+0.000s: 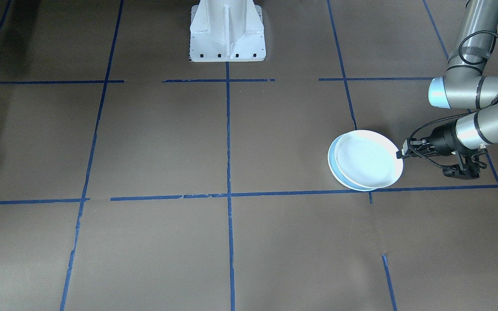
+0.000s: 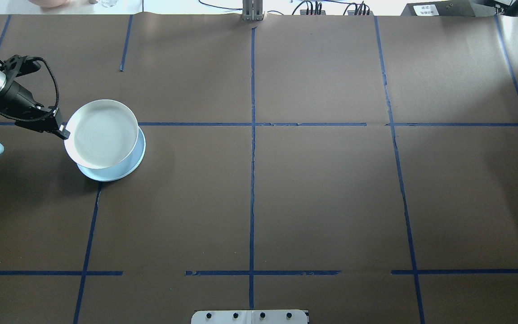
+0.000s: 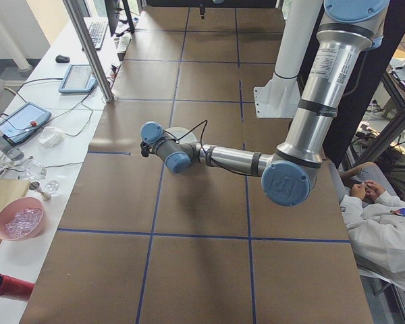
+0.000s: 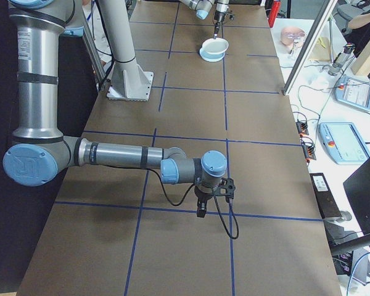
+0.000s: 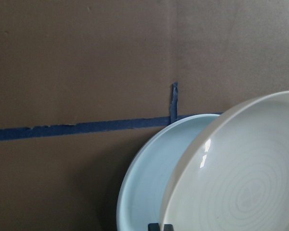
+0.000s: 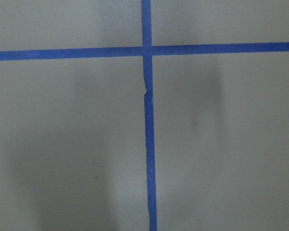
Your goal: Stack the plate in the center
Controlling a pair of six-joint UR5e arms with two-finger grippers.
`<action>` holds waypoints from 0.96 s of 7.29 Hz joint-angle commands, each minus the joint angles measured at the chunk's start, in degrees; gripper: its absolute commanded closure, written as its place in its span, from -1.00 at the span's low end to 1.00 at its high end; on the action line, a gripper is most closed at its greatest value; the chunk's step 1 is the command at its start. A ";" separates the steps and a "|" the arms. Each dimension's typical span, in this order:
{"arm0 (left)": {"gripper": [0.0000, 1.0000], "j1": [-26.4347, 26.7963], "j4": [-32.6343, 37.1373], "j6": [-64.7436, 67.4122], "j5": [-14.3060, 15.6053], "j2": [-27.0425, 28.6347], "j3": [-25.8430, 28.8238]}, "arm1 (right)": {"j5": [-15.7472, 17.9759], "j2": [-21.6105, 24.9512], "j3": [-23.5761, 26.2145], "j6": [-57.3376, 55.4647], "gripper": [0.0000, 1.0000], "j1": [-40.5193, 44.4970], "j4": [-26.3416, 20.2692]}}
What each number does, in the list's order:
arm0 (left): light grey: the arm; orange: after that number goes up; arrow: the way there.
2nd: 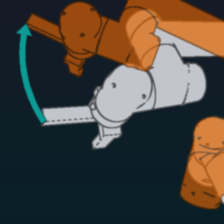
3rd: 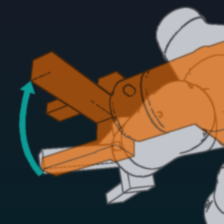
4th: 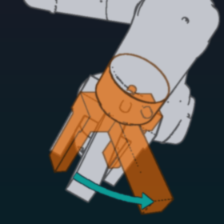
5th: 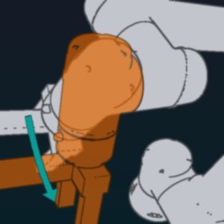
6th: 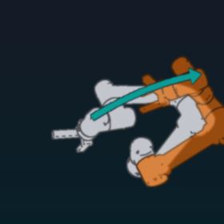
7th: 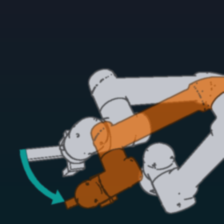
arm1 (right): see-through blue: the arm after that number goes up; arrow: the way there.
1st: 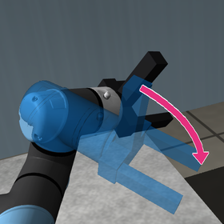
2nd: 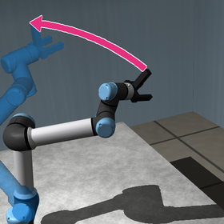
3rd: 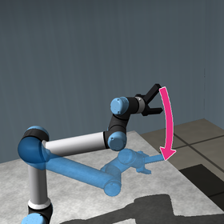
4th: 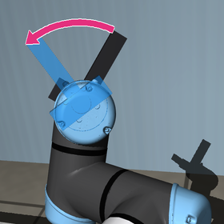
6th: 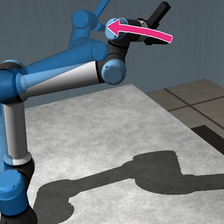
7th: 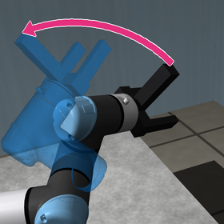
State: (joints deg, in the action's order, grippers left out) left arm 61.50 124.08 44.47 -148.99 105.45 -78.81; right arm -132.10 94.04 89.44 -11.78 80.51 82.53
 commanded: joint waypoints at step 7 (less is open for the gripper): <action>-0.98 1.76 -1.02 -8.46 0.98 -4.20 0.14 | 0.00 0.00 -0.06 0.00 -1.00 0.00 0.00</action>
State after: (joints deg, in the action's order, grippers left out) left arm 61.87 123.71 41.14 -148.31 102.79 -78.50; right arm -132.10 94.04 89.38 -11.78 80.51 82.53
